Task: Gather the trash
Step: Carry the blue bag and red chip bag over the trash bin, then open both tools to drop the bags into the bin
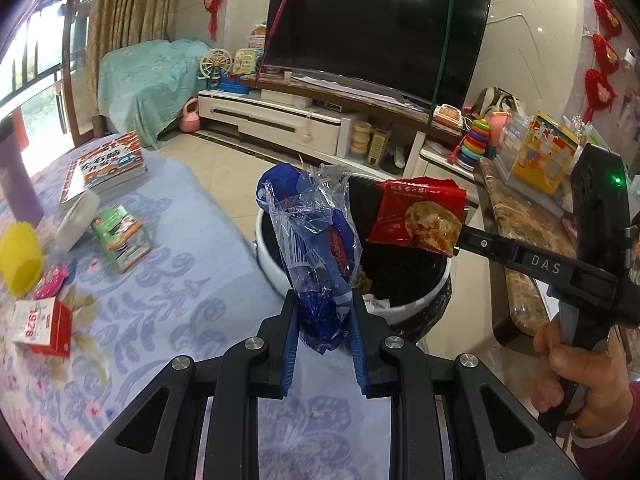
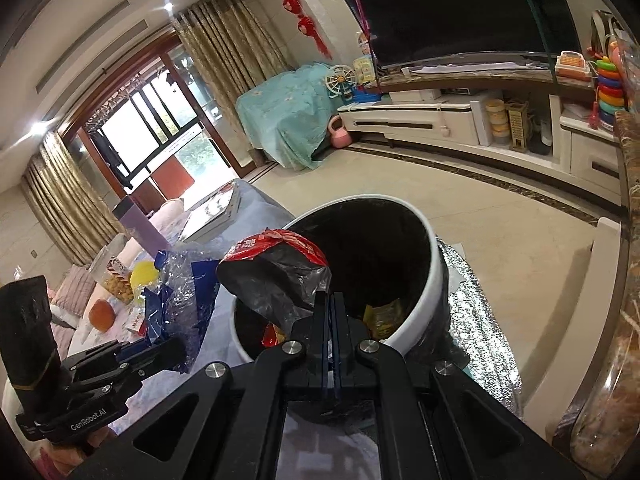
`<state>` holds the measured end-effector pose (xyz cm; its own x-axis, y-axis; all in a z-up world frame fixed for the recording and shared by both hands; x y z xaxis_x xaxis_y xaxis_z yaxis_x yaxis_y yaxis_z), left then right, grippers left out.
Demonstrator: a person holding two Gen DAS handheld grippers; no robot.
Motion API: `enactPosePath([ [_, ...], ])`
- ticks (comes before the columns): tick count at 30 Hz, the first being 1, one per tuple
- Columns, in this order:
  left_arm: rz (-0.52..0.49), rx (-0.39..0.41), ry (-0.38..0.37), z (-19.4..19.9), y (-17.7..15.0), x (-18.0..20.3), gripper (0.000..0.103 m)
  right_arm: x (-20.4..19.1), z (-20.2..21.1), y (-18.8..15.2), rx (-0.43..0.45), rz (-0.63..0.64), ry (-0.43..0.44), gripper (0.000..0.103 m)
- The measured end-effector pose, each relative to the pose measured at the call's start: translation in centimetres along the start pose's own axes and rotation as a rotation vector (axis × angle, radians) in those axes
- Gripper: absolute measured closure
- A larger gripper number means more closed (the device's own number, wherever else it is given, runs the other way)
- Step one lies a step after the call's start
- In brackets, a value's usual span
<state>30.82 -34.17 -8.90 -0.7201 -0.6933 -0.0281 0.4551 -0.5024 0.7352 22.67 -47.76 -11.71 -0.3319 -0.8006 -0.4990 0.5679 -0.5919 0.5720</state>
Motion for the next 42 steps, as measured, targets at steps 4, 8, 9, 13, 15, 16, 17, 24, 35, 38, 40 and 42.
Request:
enactPosePath([
  [4, -0.012, -0.009, 0.000, -1.4, 0.7, 0.3, 0.081, 0.3, 0.0, 0.2, 0.000, -0.001, -0.010, 0.102],
  [8, -0.014, -0.021, 0.000, -2.8, 1.3, 0.8, 0.081, 0.6, -0.2, 0.6, 0.001, -0.001, -0.019, 0.102],
  [9, -0.013, -0.022, 0.000, -3.0, 1.4, 0.8, 0.081, 0.6, -0.2, 0.7, 0.001, -0.002, -0.021, 0.102],
  [13, -0.011, -0.035, -0.001, -4.2, 1.8, 0.6, 0.081, 0.8, -0.4, 1.0, -0.001, -0.003, -0.026, 0.102],
  [15, -0.007, -0.044, -0.007, -5.0, 2.1, 0.6, 0.081, 0.9, -0.6, 1.2, -0.006, 0.003, -0.034, 0.102],
  [16, -0.005, -0.047, -0.010, -5.3, 2.3, 0.6, 0.081, 1.0, -0.7, 1.3, -0.008, 0.004, -0.036, 0.102],
  [17, -0.004, -0.052, -0.013, -5.6, 2.4, 0.5, 0.081, 1.0, -0.8, 1.3, -0.010, 0.006, -0.039, 0.102],
  [24, -0.001, -0.068, -0.022, -6.9, 2.9, 0.5, 0.078, 1.4, -1.4, 1.8, -0.023, 0.014, -0.058, 0.102],
  [35, 0.027, -0.056, 0.000, -6.2, 2.6, 0.0, 0.055, 1.5, -1.4, 1.8, -0.029, 0.009, -0.088, 0.061],
  [38, 0.042, -0.043, 0.005, -5.3, 2.0, -0.3, 0.052, 1.5, -1.0, 1.8, -0.012, 0.000, -0.077, 0.047],
  [40, 0.056, -0.034, 0.012, -4.5, 1.3, -0.6, 0.050, 1.3, -0.8, 1.7, -0.009, -0.006, -0.068, 0.041],
  [42, 0.068, -0.027, 0.020, -3.6, 0.6, -1.0, 0.049, 1.1, -0.6, 1.6, -0.005, -0.014, -0.058, 0.032],
])
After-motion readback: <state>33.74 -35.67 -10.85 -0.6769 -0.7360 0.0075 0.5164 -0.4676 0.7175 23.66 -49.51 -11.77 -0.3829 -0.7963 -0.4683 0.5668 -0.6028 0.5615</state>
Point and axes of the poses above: each gripper's, at about its wrist camera, not at the fingertips, and z roughly against the way its jaws point, x to its right, y to its top, the point moved 10 cm from there along -z, roughly the way its jaws point, and after that the axes turned 13 degrees about -z, right-handed, at the moved point
